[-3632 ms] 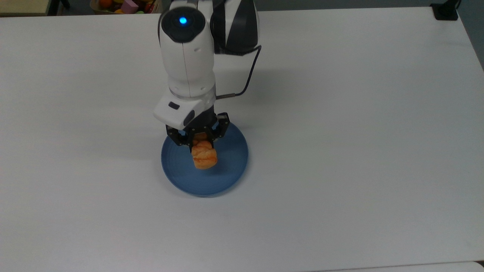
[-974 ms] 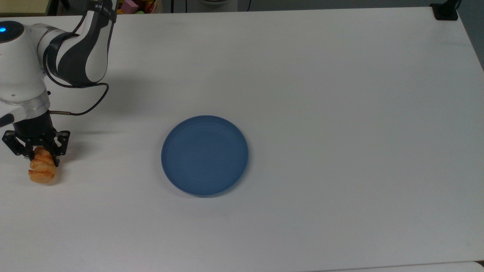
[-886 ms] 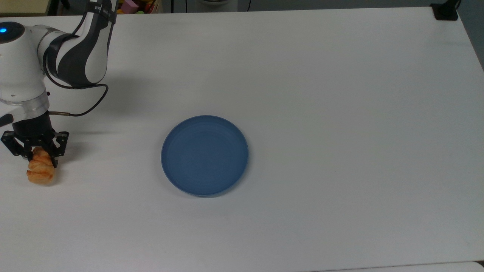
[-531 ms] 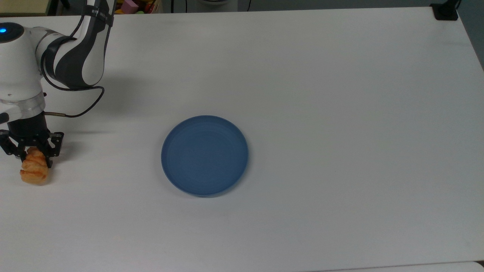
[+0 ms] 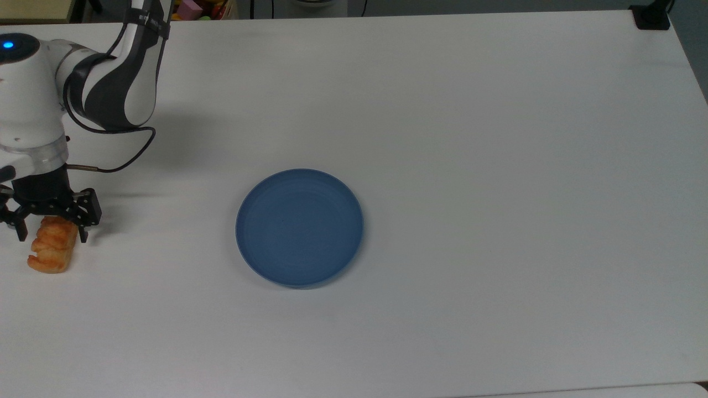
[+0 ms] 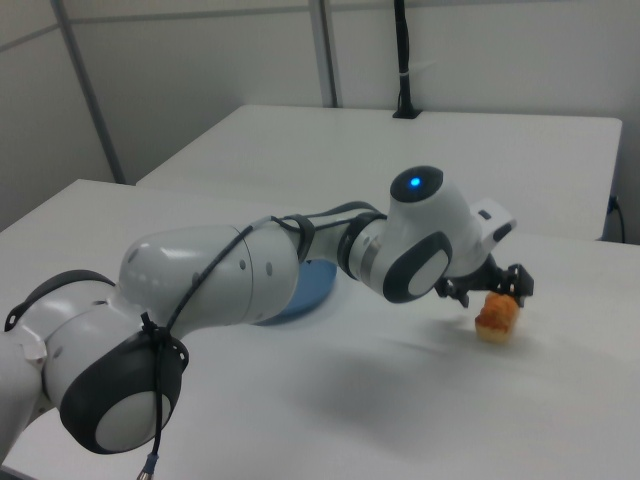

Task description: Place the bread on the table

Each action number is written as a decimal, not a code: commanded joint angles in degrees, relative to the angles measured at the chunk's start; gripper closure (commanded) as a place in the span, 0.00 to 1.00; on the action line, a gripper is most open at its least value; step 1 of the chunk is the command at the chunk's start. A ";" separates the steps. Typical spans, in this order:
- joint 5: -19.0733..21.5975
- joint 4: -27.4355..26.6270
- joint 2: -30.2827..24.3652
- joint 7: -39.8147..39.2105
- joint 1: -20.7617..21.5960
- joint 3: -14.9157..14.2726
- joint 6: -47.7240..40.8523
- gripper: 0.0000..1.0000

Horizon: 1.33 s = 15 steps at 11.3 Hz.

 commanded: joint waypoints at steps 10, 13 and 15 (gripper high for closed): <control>1.09 -26.51 -46.64 28.89 10.52 -0.48 -35.89 0.00; 3.29 -26.35 -52.20 39.39 17.19 -1.26 -51.63 0.00; 7.22 -26.53 -55.19 39.49 21.07 -1.53 -57.17 0.00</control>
